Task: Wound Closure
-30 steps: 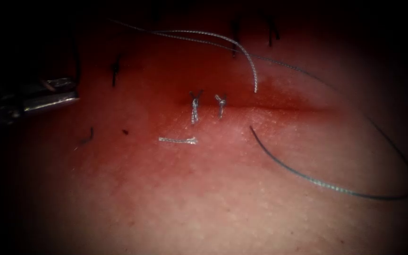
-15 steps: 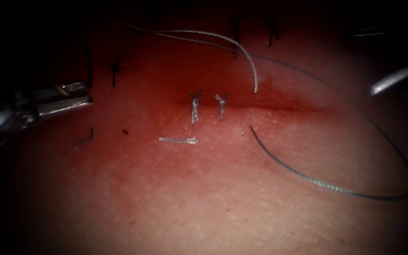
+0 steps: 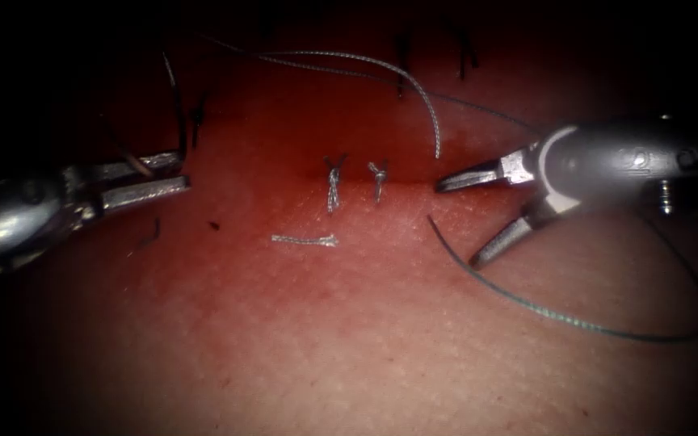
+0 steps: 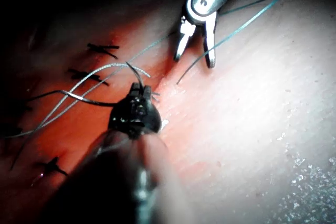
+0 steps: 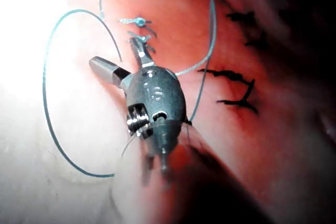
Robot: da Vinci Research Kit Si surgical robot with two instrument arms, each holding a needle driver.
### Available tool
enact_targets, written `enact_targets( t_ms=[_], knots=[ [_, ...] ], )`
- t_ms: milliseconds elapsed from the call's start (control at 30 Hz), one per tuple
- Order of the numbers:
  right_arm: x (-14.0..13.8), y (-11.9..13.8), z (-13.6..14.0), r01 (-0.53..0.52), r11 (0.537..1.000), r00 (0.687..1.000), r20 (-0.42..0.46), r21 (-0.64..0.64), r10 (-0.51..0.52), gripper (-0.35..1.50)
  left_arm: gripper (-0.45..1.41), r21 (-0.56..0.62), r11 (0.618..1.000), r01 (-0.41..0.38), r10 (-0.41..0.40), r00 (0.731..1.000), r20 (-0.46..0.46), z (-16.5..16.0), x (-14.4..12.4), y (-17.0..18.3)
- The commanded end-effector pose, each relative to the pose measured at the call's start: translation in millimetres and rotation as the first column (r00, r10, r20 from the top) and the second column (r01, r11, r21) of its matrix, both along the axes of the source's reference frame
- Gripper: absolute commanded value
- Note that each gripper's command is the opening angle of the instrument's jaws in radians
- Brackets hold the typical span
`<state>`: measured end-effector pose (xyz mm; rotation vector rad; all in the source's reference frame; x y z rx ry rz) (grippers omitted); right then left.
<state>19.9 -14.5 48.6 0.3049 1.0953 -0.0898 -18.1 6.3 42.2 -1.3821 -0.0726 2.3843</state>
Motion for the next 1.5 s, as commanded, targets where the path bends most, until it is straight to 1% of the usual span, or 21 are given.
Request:
enact_targets(
  t_ms=[33,100,167,200,233,267,400,500,567,667,800,1100,1167,1233,1267,1300,1333,1367,1500],
  knots=[
    [1.2,0.0,1.2,0.007,1.0,1.0,0.004,-0.006,-0.007,0.41,-0.45,-0.001,1.0,-0.002,0.002,1.0,-0.001,0.4,-0.6,0.3],
    [1.4,-0.3,2.1,0.014,1.0,1.0,0.02,-0.008,-0.014,0.12,-0.45,-0.001,1.0,-0.003,0.003,1.0,-0.003,0.5,-0.7,0.3],
    [1.5,-0.3,2.5,0.011,1.0,0.999,0.03,-0.001,-0.011,0.04,-0.45,-0.001,1.0,-0.003,0.003,1.0,-0.004,0.5,-0.8,0.3],
    [1.5,-0.3,2.6,0.008,1.0,0.999,0.032,0.004,-0.008,-0.06,-0.45,-0.001,1.0,-0.003,0.003,1.0,-0.004,0.6,-0.8,0.2],
    [1.6,-0.2,2.7,0.006,1.0,0.999,0.034,0.009,-0.006,-0.3,-0.45,-0.002,1.0,-0.002,0.002,1.0,-0.004,0.6,-0.8,0.2],
    [1.6,-0.2,2.7,0.003,1.0,0.999,0.035,0.014,-0.004,-0.35,-0.45,-0.002,1.0,-0.002,0.002,1.0,-0.005,0.6,-0.9,0.2],
    [1.9,-0.1,2.1,0.0,1.0,0.999,0.032,0.019,-0.001,-0.35,-0.45,0.0,1.0,-0.008,0.008,1.0,-0.004,0.7,-1.1,0.1],
    [1.8,-0.6,0.9,0.006,1.0,1.0,0.019,0.023,-0.006,-0.35,-0.45,0.0,1.0,-0.01,0.01,1.0,-0.005,0.9,-1.1,0.1],
    [1.5,-1.6,-1.0,0.033,0.999,0.999,-0.007,0.011,-0.033,-0.35,-0.45,-0.001,1.0,-0.011,0.011,1.0,-0.004,1.1,-1.0,0.2],
    [1.0,-3.4,-5.1,0.085,0.996,0.995,-0.051,-0.038,-0.087,-0.35,-0.45,-0.001,1.0,-0.013,0.013,1.0,-0.006,1.2,-1.1,0.1],
    [1.1,-5.4,-9.5,0.133,0.988,0.985,-0.096,-0.077,-0.14,-0.35,-0.45,-0.001,1.0,-0.012,0.012,1.0,-0.006,1.2,-1.2,0.1],
    [1.9,-8.3,-13.8,0.219,0.97,0.963,-0.139,-0.104,-0.233,-0.35,-0.45,0.0,1.0,-0.014,0.014,1.0,-0.008,1.2,-1.2,0.0],
    [2.1,-9.1,-14.9,0.252,0.962,0.95,-0.164,-0.104,-0.266,-0.35,-0.45,0.0,1.0,-0.014,0.014,1.0,-0.008,1.2,-1.2,0.0],
    [2.2,-9.0,-15.0,0.251,0.962,0.947,-0.177,-0.106,-0.267,-0.35,-0.45,0.0,1.0,-0.014,0.014,1.0,-0.008,1.2,-1.2,0.0],
    [2.3,-7.9,-14.7,0.183,0.975,0.967,-0.158,-0.126,-0.202,0.56,-0.45,0.0,1.0,-0.014,0.014,1.0,-0.008,1.2,-1.2,0.0],
    [2.2,-7.2,-14.4,0.158,0.979,0.973,-0.15,-0.131,-0.177,0.81,-0.45,0.0,1.0,-0.014,0.014,1.0,-0.008,1.2,-1.2,0.0],
    [2.1,-6.4,-13.9,0.141,0.981,0.976,-0.149,-0.136,-0.161,0.94,-0.45,0.0,1.0,-0.014,0.014,1.0,-0.008,1.2,-1.2,0.0],
    [1.8,-5.4,-13.2,0.122,0.984,0.979,-0.15,-0.132,-0.142,1.0,-0.45,-0.001,1.0,-0.014,0.014,1.0,-0.008,1.2,-1.2,0.0],
    [1.3,-2.8,-10.1,0.086,0.988,0.987,-0.121,-0.126,-0.102,1.05,-0.45,-0.001,1.0,-0.014,0.014,1.0,-0.008,1.2,-1.2,0.0]
  ],
)
